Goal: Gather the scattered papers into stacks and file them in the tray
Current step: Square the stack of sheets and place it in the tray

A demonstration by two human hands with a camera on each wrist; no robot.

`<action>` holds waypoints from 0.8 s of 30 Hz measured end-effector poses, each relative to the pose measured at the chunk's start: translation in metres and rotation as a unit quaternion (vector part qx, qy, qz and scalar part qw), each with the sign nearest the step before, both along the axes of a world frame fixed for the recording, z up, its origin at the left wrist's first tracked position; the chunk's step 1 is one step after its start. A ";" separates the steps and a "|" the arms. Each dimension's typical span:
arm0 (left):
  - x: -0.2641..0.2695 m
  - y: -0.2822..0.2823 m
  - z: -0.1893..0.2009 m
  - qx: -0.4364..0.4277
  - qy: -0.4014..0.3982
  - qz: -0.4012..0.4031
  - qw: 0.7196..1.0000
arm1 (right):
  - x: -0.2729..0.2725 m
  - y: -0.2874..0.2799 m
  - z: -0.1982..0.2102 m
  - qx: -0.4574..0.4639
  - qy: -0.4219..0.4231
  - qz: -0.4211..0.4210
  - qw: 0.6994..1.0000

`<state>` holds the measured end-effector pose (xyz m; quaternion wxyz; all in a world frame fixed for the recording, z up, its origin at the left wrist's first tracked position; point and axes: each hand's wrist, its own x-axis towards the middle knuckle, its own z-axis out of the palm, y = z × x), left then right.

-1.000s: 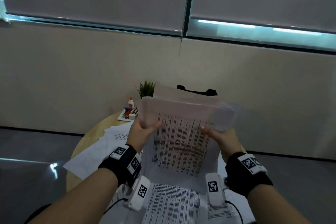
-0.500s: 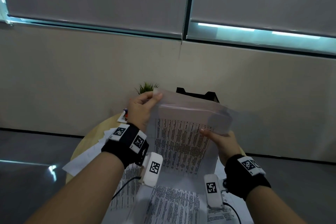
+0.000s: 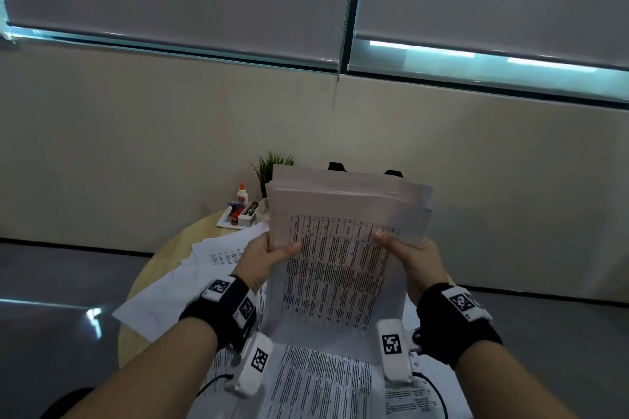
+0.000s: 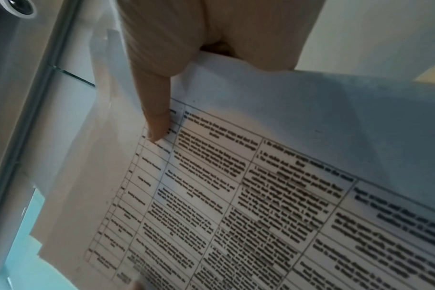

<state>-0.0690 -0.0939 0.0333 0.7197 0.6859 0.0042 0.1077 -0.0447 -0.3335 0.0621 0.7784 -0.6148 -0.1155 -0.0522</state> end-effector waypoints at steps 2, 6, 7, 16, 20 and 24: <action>0.002 -0.004 -0.010 -0.039 0.002 0.025 0.999 | 0.001 0.000 -0.001 -0.011 0.007 -0.008 1.000; 0.001 -0.012 -0.010 -0.072 0.002 0.044 0.996 | -0.010 -0.005 -0.024 -0.063 0.045 -0.023 0.997; -0.002 -0.015 -0.008 -0.071 0.000 0.047 0.996 | -0.013 -0.004 -0.032 -0.068 0.052 -0.029 0.996; -0.027 -0.028 0.021 -0.087 -0.084 0.114 0.986 | -0.030 0.013 -0.011 -0.030 -0.016 -0.066 0.997; -0.036 -0.023 -0.003 -0.064 -0.039 0.116 0.990 | -0.038 0.012 -0.025 -0.080 0.000 -0.038 0.996; -0.035 -0.020 -0.024 -0.034 0.007 0.091 0.995 | -0.041 0.007 -0.031 -0.094 -0.029 -0.081 0.992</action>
